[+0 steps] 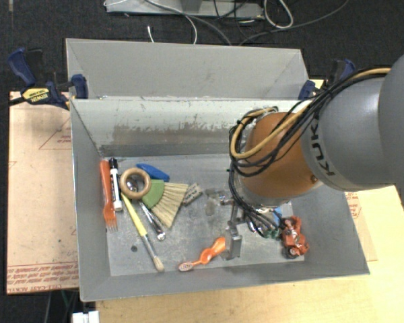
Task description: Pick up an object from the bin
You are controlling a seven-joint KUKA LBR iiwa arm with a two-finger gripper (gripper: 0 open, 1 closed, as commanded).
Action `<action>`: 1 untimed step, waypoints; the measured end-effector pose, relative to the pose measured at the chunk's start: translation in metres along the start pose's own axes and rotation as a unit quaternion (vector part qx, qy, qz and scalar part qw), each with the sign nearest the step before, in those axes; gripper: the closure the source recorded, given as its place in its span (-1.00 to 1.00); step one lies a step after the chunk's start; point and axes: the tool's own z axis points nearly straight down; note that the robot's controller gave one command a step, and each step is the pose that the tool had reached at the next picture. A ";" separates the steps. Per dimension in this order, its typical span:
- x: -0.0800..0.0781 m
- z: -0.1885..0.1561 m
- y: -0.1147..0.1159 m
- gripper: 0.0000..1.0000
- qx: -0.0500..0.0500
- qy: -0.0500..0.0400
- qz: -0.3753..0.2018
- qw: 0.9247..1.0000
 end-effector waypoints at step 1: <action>0.019 0.007 0.043 -1.00 -0.003 0.006 0.065 0.998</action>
Offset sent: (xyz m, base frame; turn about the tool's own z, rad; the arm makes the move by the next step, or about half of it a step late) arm -0.0250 0.0219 -0.0357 -0.0401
